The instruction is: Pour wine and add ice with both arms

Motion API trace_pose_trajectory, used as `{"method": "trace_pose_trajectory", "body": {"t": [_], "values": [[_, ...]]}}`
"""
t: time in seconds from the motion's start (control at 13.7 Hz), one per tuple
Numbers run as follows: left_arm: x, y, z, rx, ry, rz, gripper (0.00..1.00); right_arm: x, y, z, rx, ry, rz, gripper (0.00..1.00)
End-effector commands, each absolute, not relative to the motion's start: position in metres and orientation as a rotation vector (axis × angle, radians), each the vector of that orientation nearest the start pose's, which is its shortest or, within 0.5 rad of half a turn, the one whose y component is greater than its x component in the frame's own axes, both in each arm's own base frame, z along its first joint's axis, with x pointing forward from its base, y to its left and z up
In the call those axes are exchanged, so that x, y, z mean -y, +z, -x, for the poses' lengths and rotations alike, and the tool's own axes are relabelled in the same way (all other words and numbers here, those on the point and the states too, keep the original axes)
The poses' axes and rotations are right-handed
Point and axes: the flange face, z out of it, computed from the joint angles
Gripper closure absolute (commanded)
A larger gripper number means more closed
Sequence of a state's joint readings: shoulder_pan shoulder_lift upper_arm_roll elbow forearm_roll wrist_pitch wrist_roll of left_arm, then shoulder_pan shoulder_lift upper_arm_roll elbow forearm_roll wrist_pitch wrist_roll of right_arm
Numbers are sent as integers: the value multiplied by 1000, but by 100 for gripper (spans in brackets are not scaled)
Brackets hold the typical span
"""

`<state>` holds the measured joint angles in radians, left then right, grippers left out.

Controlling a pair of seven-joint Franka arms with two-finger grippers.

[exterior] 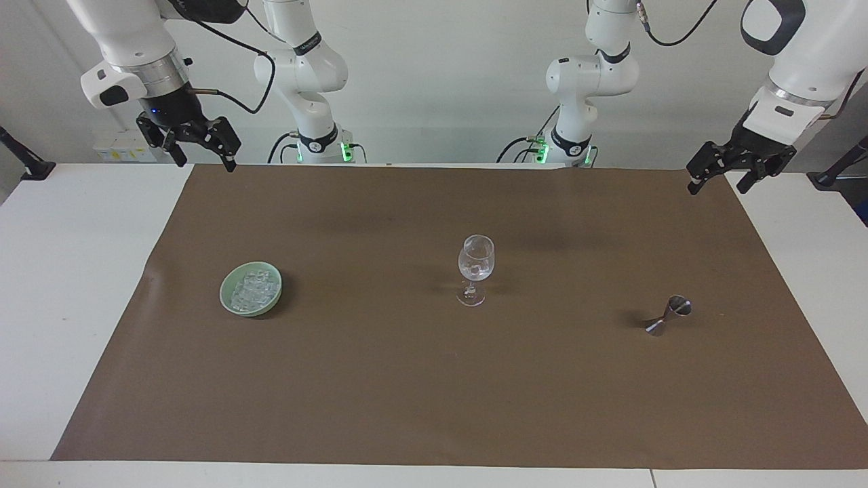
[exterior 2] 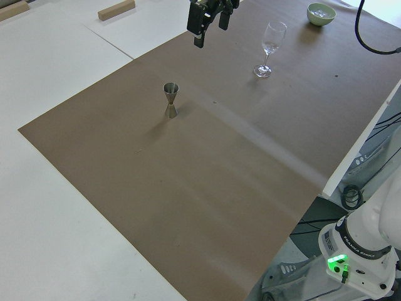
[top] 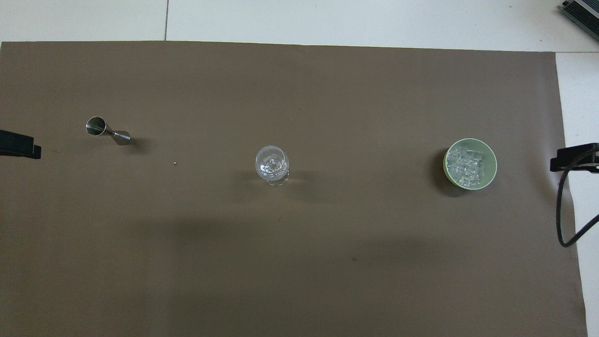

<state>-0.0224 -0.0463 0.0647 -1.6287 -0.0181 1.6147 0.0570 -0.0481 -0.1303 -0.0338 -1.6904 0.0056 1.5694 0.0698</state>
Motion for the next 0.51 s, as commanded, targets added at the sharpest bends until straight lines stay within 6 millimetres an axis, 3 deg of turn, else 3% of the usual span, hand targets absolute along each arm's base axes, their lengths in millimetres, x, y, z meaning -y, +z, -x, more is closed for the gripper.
{"method": "trace_pose_trajectory", "body": {"t": [0.0, 0.44], "values": [[-22, 627, -536, -34, -43, 3142, 0, 34, 637, -502, -208, -5, 3124, 0], [-21, 627, -536, -34, -46, 3144, 0, 23, 639, -503, -213, -13, 3149, 0]]}}
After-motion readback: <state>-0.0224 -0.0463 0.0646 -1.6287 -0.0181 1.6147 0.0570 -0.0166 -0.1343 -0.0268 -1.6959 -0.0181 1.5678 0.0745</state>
